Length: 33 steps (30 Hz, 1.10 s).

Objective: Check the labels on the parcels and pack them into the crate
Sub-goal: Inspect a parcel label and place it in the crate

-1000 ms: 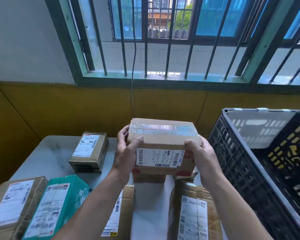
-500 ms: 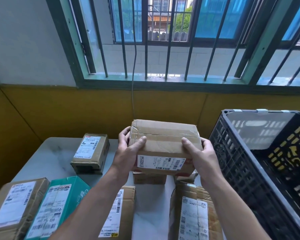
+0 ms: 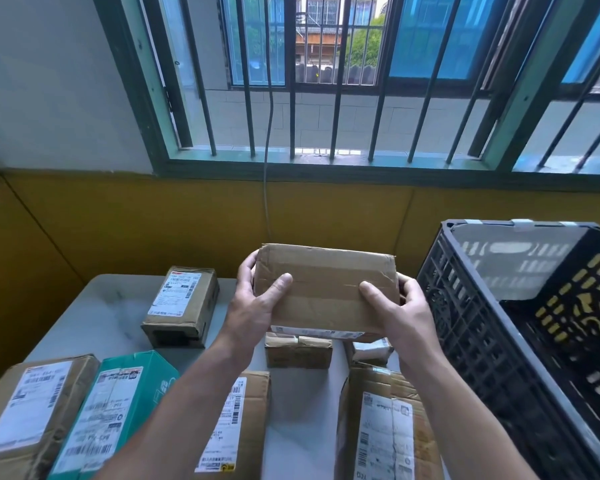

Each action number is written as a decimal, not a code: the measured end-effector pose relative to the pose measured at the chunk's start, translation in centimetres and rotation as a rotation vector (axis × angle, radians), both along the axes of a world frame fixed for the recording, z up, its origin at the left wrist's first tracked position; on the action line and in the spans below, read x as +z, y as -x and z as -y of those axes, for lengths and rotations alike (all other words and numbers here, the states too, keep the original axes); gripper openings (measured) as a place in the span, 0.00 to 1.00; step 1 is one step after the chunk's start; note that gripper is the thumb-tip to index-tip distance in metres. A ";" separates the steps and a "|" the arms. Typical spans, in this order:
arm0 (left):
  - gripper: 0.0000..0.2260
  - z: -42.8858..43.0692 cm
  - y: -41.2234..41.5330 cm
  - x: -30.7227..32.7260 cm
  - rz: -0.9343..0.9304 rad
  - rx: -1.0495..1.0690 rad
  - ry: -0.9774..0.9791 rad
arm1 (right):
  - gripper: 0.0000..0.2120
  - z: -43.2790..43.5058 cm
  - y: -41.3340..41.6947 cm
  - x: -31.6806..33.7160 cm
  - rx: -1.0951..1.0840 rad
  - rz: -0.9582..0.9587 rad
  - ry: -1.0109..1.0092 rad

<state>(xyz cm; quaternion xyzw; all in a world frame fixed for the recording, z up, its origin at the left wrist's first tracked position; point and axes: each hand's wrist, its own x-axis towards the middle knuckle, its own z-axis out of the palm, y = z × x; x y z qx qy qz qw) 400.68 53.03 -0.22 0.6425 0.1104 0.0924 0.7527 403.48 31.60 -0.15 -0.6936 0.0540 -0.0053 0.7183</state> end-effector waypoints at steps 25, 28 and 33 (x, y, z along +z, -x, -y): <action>0.21 0.2 0.2 0.1 -0.031 0.057 -0.074 | 0.29 -0.3 0.8 0.5 0.043 0.031 -0.007; 0.22 0.4 0.4 0.5 -0.067 0.058 -0.105 | 0.27 -0.2 0.6 0.2 0.038 0.042 -0.024; 0.44 0.2 0.5 1.2 -0.194 0.017 -0.110 | 0.27 -0.2 0.5 -0.1 0.045 0.050 -0.023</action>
